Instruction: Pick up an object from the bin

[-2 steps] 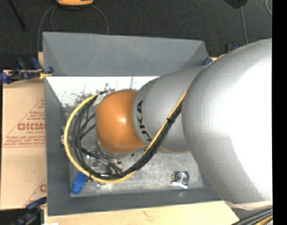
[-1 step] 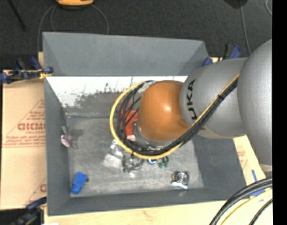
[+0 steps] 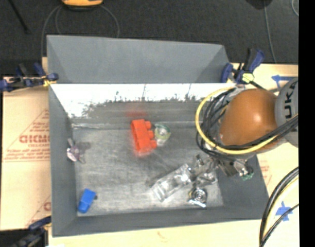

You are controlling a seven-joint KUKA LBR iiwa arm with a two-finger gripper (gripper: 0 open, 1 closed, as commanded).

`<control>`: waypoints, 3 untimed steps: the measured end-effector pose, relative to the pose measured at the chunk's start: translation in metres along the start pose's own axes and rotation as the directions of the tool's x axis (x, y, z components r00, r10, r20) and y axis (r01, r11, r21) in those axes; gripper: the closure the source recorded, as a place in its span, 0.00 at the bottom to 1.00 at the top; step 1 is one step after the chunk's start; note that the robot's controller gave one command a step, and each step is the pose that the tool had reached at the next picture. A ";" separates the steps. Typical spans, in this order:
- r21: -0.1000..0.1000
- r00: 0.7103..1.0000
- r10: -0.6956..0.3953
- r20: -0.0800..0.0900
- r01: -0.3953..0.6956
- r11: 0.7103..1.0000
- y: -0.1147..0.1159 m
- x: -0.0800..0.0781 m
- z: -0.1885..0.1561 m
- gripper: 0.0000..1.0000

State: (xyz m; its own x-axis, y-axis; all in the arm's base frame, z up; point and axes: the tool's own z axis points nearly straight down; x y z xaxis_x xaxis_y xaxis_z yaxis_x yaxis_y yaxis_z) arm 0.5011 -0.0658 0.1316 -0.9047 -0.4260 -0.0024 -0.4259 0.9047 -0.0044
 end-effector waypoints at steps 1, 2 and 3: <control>-0.001 0.962 -0.274 0.003 0.274 0.962 0.001 -0.012 -0.019 1.00; -0.004 0.963 -0.271 0.003 0.271 0.963 0.002 -0.012 -0.019 0.00; 0.007 0.949 -0.316 0.012 0.316 0.949 0.025 -0.014 0.047 0.00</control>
Offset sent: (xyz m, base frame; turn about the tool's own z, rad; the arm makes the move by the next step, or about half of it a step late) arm 0.0087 0.0064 0.0183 -0.2788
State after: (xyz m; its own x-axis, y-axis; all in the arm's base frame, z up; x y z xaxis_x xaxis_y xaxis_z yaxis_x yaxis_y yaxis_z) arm 0.5036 -0.0371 0.0846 -0.7240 -0.6897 -0.0126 -0.6896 0.7241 -0.0117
